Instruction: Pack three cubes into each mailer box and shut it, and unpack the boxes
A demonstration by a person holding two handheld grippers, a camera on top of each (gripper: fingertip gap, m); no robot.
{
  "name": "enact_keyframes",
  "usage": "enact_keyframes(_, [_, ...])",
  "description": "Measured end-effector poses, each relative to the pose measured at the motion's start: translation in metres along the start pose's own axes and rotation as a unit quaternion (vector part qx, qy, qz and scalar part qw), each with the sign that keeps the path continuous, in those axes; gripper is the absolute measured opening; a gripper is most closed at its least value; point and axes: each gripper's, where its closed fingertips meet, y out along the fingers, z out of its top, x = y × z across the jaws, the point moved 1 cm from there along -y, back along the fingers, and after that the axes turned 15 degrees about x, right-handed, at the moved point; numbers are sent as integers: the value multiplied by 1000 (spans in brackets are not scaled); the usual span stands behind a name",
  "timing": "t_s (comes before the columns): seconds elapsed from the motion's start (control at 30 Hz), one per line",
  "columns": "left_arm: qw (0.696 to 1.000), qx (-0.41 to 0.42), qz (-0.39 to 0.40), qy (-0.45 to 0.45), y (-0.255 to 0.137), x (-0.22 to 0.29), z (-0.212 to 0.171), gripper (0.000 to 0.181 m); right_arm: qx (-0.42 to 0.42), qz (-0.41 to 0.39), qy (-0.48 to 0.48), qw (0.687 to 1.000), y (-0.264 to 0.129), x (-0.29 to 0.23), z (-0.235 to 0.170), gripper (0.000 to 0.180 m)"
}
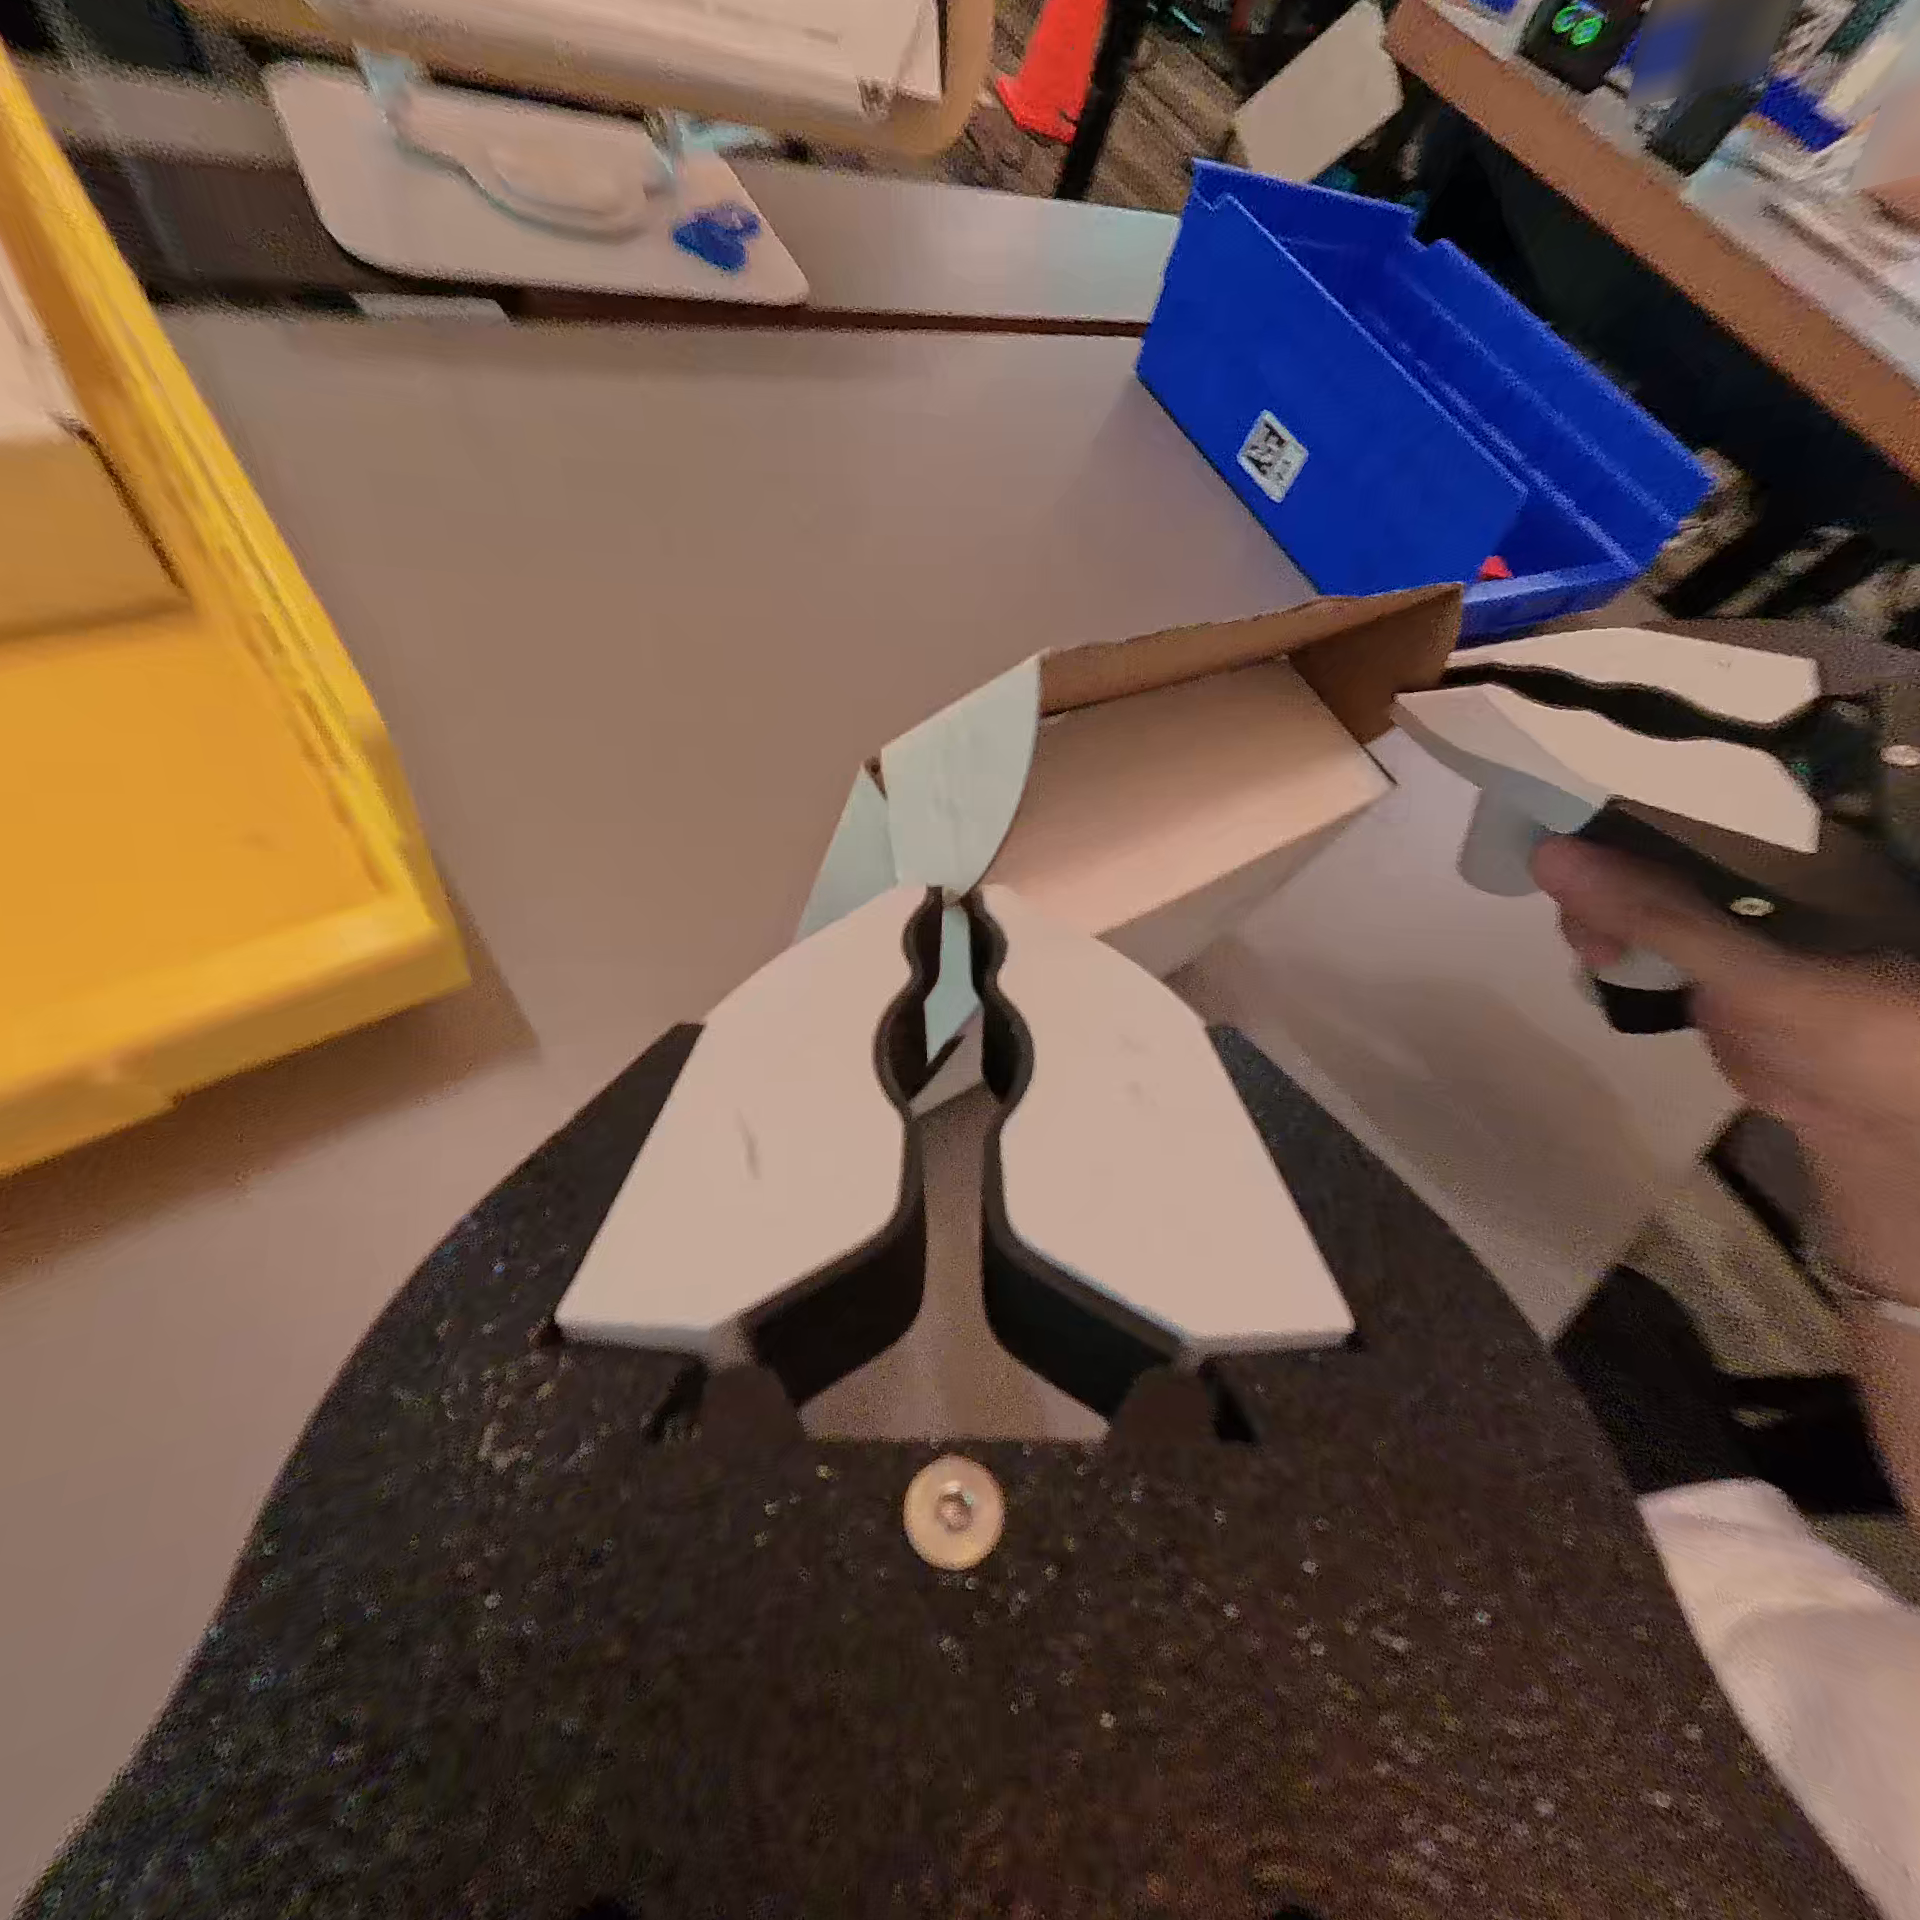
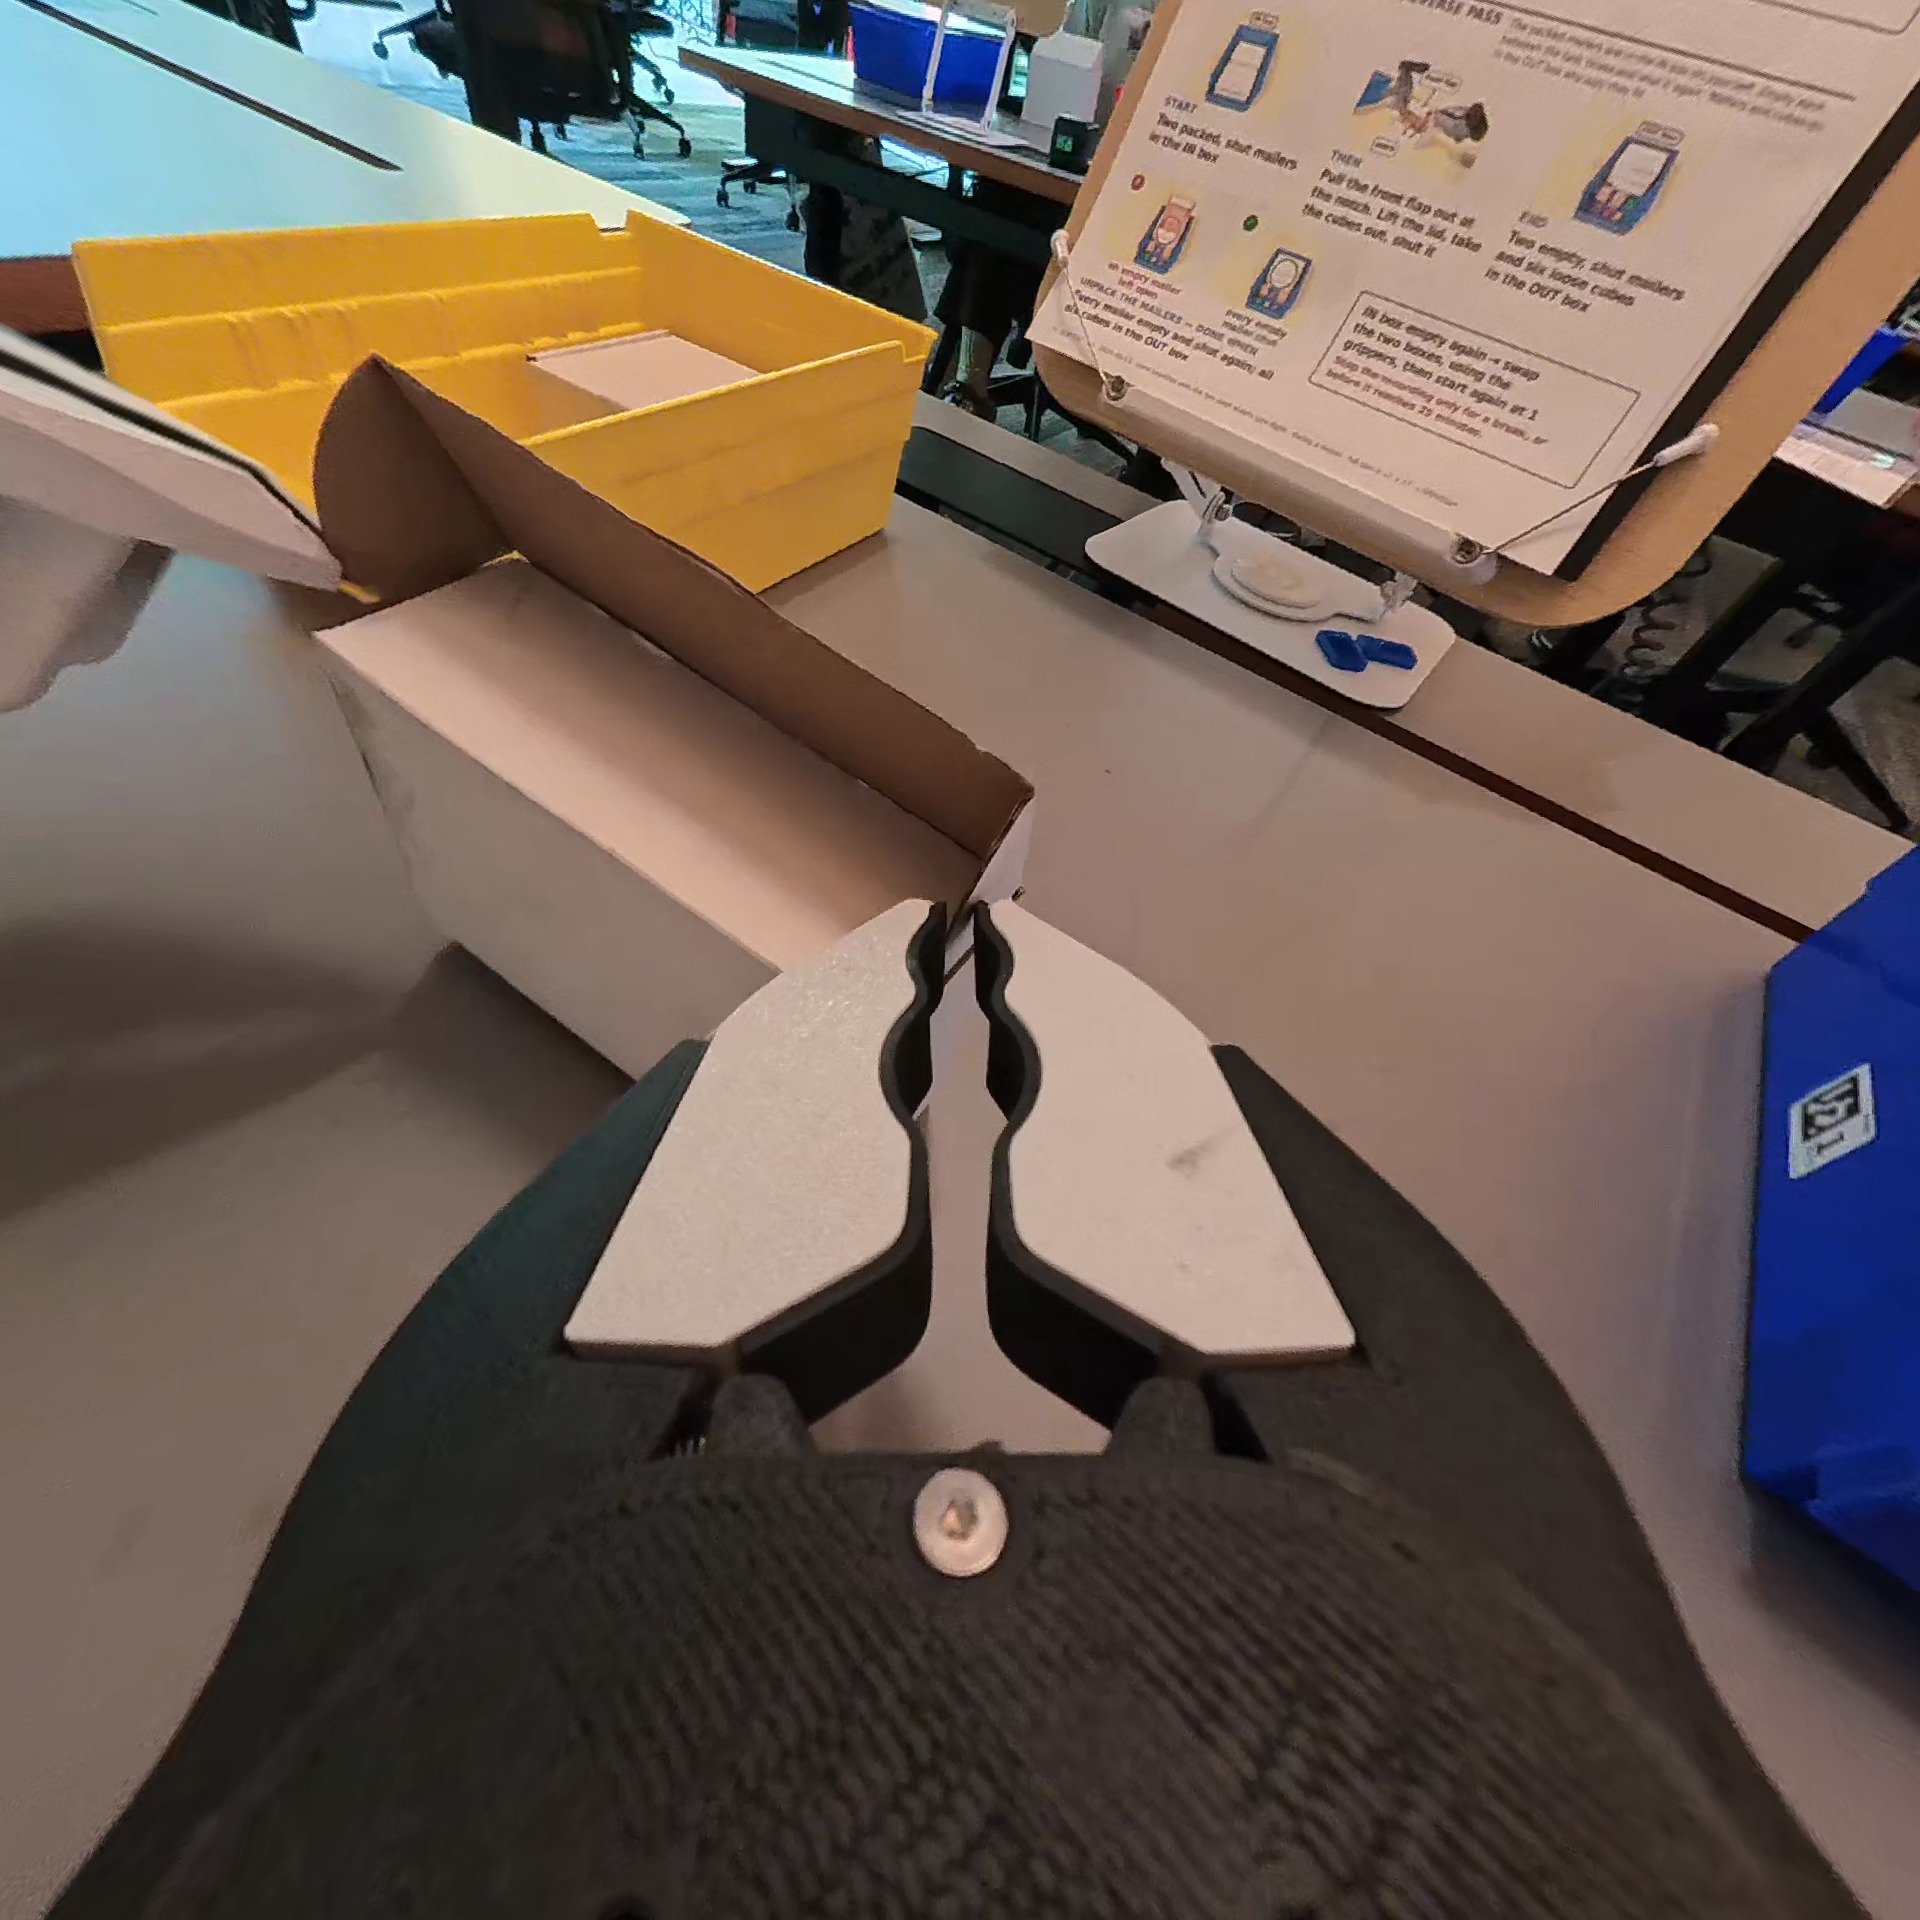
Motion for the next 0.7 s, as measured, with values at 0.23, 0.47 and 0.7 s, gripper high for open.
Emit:
enact_keyframes(0.23, [993, 6, 68, 101, 11, -8, 2, 3, -5, 8, -17, 1000, 2, -6, 3, 5])
enact_keyframes(0.47, [984, -12, 121, 128, 23, -19, 7, 1, 2, 6, -39, 999, 3, -12, 3, 7])
enact_keyframes(0.7, [990, -50, 109, 70, 31, -21, 12, 1, 4, -2, -46, 999, 4, -11, 3, 7])
